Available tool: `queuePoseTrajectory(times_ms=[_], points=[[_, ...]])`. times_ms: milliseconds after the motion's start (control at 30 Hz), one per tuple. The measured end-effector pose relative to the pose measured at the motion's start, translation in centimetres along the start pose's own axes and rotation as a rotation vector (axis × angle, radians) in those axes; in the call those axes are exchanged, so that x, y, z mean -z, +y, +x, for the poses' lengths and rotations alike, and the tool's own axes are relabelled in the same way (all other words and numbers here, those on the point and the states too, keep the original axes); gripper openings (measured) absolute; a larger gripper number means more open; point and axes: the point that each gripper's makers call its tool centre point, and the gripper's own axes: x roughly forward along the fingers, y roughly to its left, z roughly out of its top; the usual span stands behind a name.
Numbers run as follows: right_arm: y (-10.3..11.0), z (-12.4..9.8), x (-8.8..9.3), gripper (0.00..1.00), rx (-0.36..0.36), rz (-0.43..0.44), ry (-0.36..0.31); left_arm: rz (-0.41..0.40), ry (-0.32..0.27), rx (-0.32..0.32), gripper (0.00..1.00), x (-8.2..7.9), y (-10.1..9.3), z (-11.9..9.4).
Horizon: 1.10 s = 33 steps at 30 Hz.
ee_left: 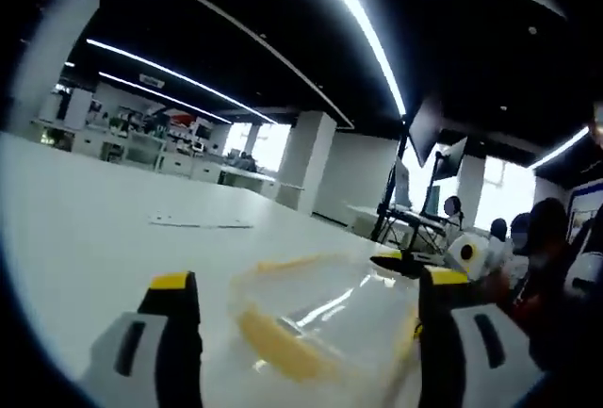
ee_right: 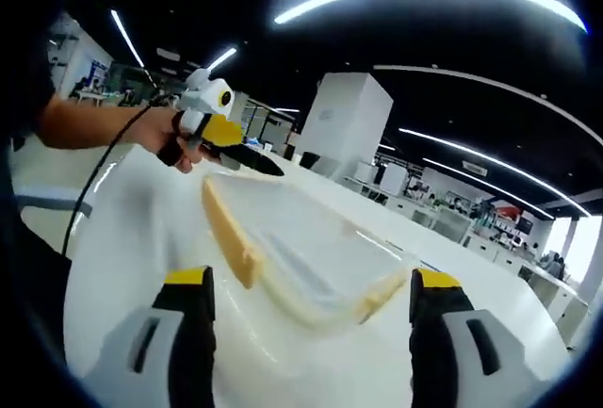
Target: Snap each plastic latch of the storage box into its locked position after aligning the lid with the box until every specified latch is closed and the lid sits flush.
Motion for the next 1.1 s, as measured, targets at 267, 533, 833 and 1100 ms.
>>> queuePoseTrajectory(times_ms=[267,533,833,1100], points=[[0.0,-0.4,-0.8,0.89,-0.080,-0.030,0.016,0.103,0.067,0.005,0.95,1.7,-1.5,-0.7],[0.9,-0.5,-2.1,0.89,-0.207,-0.084,0.012,0.094,-0.011,0.022,1.00,0.6,-2.1,-1.2],[0.1,0.0,-2.9,0.89,-0.302,-0.148,0.068,0.103,-0.020,-0.004,1.00,1.4,-1.3,-1.7],[-0.7,0.3,-3.0,0.89,-0.407,-0.173,0.130,0.188,-0.002,-0.046,0.98,1.6,-1.0,-2.2]])
